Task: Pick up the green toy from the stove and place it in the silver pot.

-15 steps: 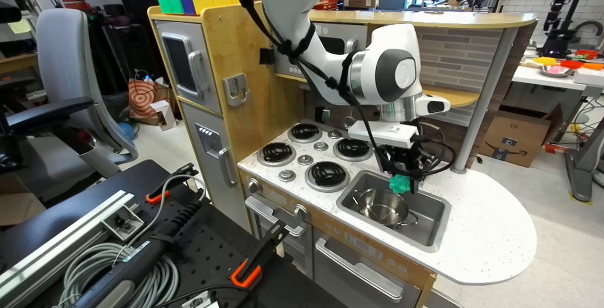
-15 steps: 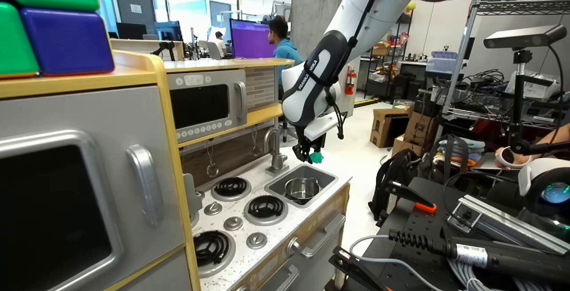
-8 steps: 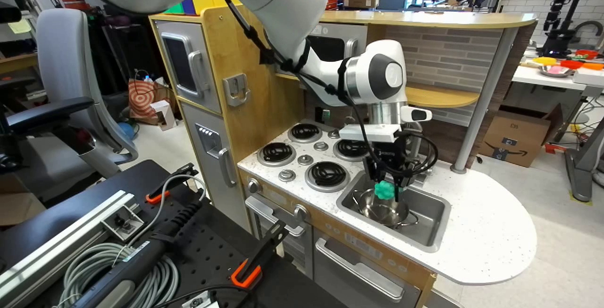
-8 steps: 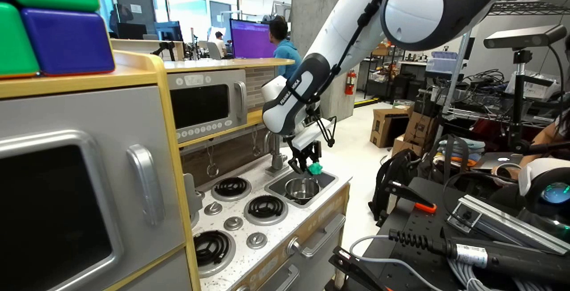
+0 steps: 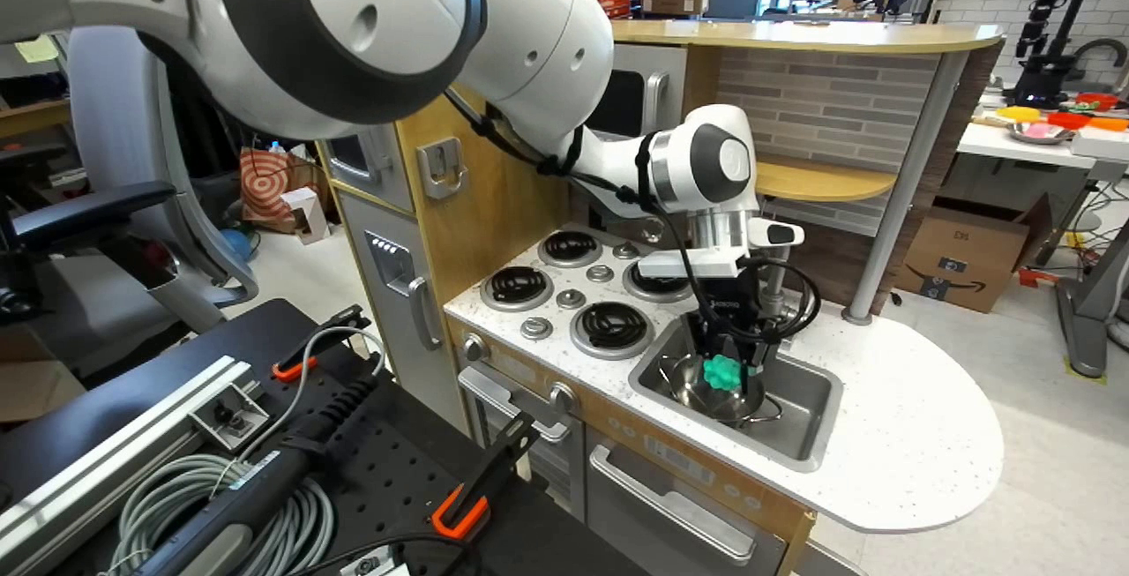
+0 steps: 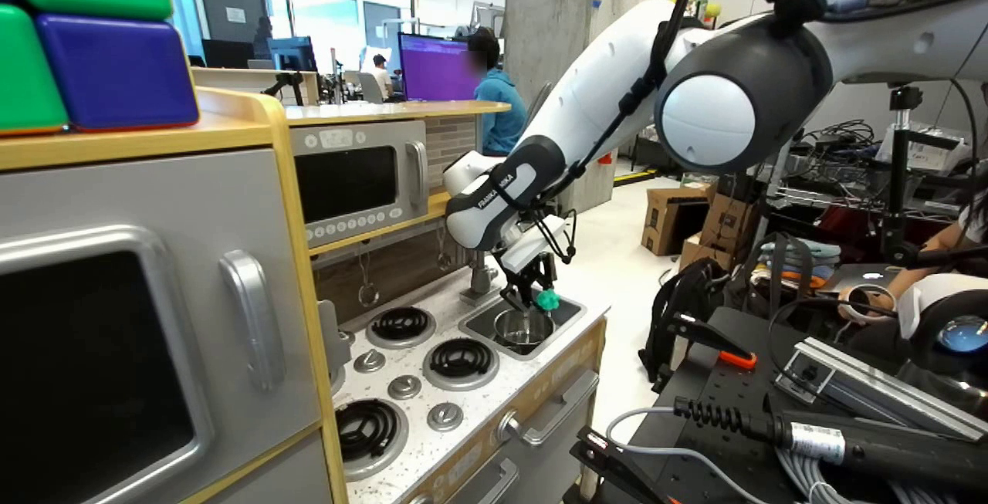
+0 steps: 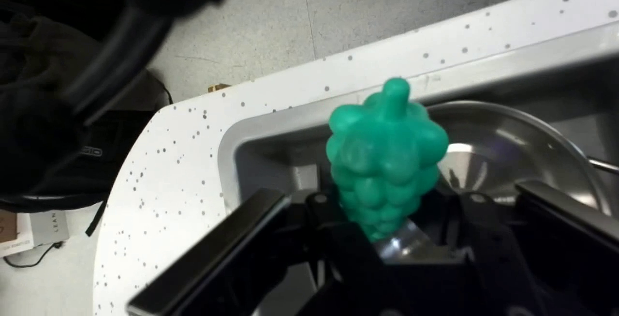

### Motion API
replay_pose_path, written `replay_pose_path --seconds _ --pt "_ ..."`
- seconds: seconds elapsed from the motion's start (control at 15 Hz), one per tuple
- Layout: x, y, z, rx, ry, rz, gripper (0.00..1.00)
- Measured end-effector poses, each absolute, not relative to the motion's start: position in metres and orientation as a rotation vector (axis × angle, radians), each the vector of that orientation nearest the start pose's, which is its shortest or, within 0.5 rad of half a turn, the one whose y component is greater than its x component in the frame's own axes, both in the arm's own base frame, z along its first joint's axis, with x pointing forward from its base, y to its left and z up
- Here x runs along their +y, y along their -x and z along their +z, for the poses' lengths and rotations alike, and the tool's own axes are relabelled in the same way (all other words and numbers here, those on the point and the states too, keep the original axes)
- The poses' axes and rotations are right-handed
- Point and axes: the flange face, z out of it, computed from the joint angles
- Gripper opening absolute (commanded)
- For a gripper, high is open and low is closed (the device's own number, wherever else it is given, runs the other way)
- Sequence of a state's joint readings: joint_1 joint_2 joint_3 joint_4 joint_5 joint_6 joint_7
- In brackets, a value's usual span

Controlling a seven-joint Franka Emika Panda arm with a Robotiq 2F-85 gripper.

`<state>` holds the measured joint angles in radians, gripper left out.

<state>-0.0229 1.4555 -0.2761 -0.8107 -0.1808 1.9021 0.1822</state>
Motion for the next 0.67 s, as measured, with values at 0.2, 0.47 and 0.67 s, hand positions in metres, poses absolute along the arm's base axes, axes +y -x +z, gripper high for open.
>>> replay_pose_path --seconds 0.2,0.47,0.67 --pt "-0.143 -0.721 0.001 0.332 3.545 0.553 0.12" --pt "-0.138 -0.730 0.012 0.315 3.564 0.499 0.12" --pt "-0.138 -0.730 0.012 0.311 3.572 0.494 0.62"
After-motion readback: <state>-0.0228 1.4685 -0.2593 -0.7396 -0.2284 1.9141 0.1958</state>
